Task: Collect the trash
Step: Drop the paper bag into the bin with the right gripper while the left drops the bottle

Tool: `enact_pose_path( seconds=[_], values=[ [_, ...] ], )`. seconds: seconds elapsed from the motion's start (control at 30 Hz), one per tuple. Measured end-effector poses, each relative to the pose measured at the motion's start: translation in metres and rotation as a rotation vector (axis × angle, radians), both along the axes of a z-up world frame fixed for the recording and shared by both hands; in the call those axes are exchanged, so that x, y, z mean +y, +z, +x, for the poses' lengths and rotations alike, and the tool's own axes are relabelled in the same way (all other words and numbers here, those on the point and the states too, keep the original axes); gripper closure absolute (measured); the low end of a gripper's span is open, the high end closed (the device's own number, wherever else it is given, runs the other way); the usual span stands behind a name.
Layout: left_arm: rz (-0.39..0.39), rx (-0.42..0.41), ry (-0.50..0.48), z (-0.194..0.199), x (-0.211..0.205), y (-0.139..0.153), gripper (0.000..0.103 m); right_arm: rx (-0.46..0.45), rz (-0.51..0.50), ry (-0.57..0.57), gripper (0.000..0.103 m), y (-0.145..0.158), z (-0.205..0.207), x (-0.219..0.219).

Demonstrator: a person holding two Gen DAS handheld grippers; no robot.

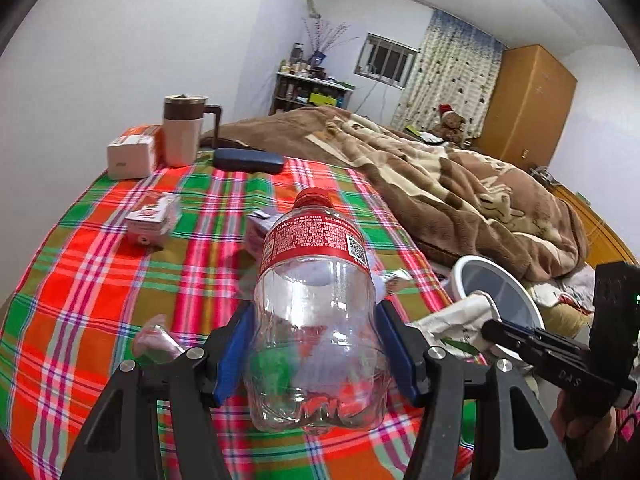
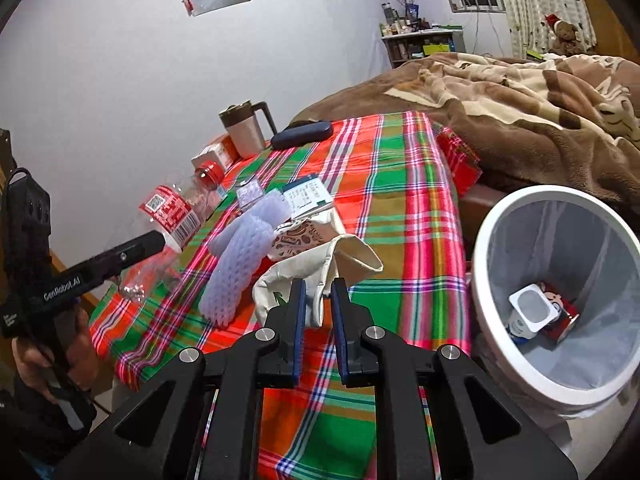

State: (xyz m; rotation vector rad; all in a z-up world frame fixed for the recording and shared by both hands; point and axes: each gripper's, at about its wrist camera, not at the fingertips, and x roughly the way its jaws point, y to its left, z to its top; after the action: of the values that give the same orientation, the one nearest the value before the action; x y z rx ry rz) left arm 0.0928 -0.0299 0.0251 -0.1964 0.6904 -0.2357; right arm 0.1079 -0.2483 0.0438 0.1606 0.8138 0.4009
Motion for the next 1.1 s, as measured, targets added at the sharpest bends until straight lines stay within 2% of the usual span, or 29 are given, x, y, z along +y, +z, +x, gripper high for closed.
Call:
enact_pose_path(
  seconds=[0.5,1.1],
  values=[
    [0.013,0.012,-0.136,0.003,-0.055,-0.005,0.042,-0.03,-0.002,-0.101,0.09,0.006,-0.007,-0.036],
    [0.058,0.033,-0.375,0.024,-0.161,-0.017,0.041,-0.027,-0.024,-0.327,0.09,0.005,-0.023,-0.114]
  ],
)
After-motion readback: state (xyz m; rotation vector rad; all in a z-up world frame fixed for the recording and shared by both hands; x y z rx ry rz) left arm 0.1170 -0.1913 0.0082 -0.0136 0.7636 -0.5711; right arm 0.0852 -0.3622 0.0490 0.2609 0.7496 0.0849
